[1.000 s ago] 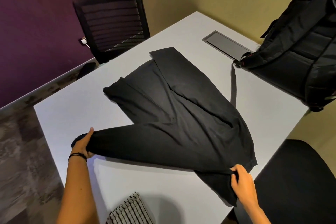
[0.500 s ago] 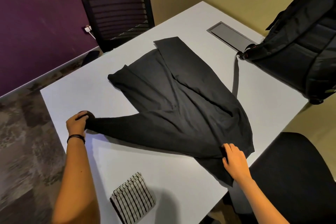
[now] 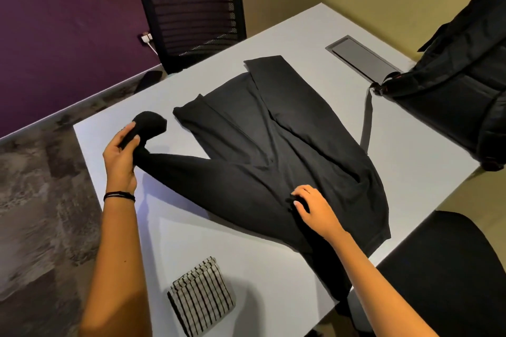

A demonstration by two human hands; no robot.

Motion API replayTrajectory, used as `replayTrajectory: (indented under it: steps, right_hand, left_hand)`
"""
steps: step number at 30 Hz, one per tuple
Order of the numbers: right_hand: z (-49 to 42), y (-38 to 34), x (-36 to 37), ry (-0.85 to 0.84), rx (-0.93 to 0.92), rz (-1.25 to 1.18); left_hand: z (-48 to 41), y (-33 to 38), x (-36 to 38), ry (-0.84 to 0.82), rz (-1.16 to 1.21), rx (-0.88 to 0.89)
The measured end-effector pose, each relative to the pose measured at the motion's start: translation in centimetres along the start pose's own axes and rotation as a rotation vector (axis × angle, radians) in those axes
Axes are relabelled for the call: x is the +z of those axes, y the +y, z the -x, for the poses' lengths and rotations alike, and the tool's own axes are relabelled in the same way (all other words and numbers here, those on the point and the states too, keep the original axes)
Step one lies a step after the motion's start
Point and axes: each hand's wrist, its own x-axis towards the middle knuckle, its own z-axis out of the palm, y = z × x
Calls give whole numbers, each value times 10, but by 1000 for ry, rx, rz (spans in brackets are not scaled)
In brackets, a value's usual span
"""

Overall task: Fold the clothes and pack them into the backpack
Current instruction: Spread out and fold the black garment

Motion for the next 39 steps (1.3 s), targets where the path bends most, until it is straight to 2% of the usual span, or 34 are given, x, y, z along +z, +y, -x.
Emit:
replayTrajectory:
  steps: [4,10,12,14,16,18,20,24,27,29,33,34,36,39]
  right_hand:
    - [-63,-20,8,-47,56,-133]
    - [-120,-34,30,-375,109,-188]
    - [-125,-29,38,-422,142,-143]
    - [-127,-23,38,-338,153,-106]
    - [-126,-18,31,-171,145,-118]
    - [-123,-12,18,-14,161,-240]
    - [-121,-4,3,53,182,-354]
    - [-123,15,-17,27,229,-414]
    - [-126,28,-22,25,263,-396]
    - [-129,34,-24,44,289,-393]
    - [-131,47,-24,69,339,-401]
    - [-130,49,-24,75,348,-401]
    - [-125,52,-25,89,348,-395]
    - [-111,52,-26,114,347,-380]
  left_hand:
    - [9,17,17,-37,68,81]
    - [7,39,30,-80,142,145]
    - [3,46,34,-111,147,165]
    - [-3,51,38,-111,148,186]
    - [-11,51,43,-103,146,211]
    - [-22,47,49,-116,142,229]
    - [-35,40,57,-148,131,235]
    - [-64,17,81,-215,96,236]
    - [-88,-9,99,-246,53,165]
    - [-99,-34,109,-298,-42,63]
    - [-100,-89,115,-339,-337,-291]
    - [-95,-100,114,-368,-387,-320]
    - [-80,-116,115,-402,-410,-296]
    - [-46,-130,119,-366,-402,-232]
